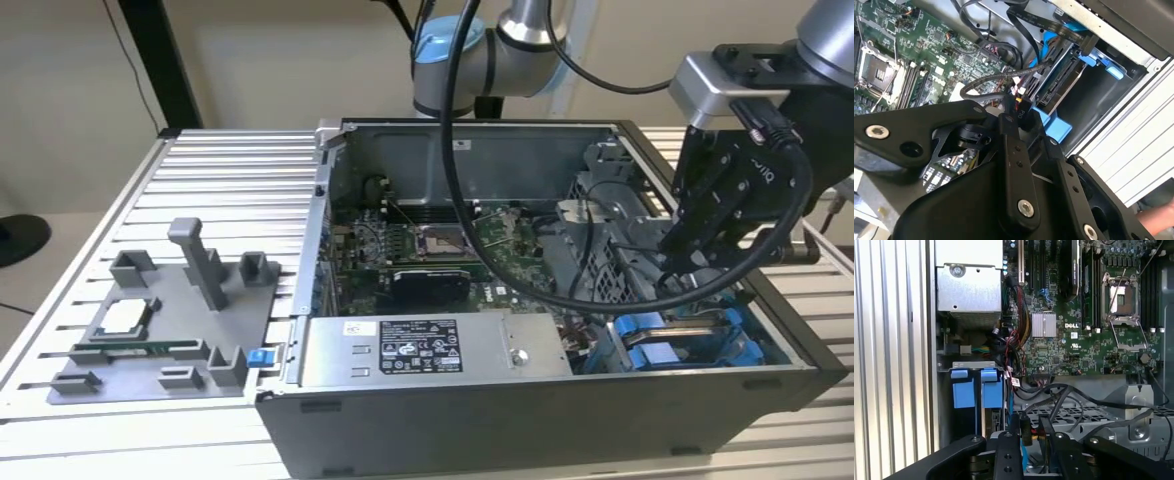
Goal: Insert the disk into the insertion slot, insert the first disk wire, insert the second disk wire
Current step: 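Insert the first disk wire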
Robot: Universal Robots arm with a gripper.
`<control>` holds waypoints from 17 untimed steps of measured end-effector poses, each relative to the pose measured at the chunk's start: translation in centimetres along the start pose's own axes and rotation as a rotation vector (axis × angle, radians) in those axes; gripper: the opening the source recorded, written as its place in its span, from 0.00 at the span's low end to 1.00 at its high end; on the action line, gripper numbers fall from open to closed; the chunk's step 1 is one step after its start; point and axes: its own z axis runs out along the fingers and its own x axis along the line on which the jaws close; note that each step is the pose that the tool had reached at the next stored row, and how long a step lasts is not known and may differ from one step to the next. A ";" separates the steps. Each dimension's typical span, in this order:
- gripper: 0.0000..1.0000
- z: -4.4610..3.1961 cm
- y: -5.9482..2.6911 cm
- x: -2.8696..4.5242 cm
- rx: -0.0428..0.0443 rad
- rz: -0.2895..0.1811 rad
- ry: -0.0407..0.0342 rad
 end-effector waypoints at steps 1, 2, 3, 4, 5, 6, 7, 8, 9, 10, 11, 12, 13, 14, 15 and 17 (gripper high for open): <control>1.00 0.00 0.00 0.00 0.0000 0.000 -0.0005; 1.00 -0.04 0.00 0.00 0.0000 0.000 -0.0006; 1.00 -0.04 0.00 0.00 0.0000 0.000 -0.0007; 1.00 -0.04 0.00 0.00 0.0000 0.000 -0.0009; 1.00 -0.04 0.00 0.00 0.0000 0.000 -0.0010; 1.00 -0.05 0.00 0.00 0.0000 0.000 -0.0009; 1.00 -0.06 0.00 0.00 0.0000 0.000 -0.0008; 1.00 -0.06 0.00 0.00 0.0000 0.000 -0.0008; 0.00 -0.06 0.00 0.00 0.0002 0.000 -0.0008; 0.00 -0.06 0.00 0.00 0.0002 0.000 -0.0008; 0.00 -0.06 0.00 0.00 0.0003 0.000 -0.0007; 0.00 -0.06 0.00 0.00 0.0003 0.000 -0.0008; 0.00 -0.06 0.00 0.00 0.0003 0.000 -0.0006; 0.00 -0.05 0.00 0.00 0.0004 0.000 0.0008; 0.00 -0.01 0.00 0.00 0.0017 0.000 0.0046; 0.00 0.11 -0.01 0.03 0.0047 -0.002 0.0110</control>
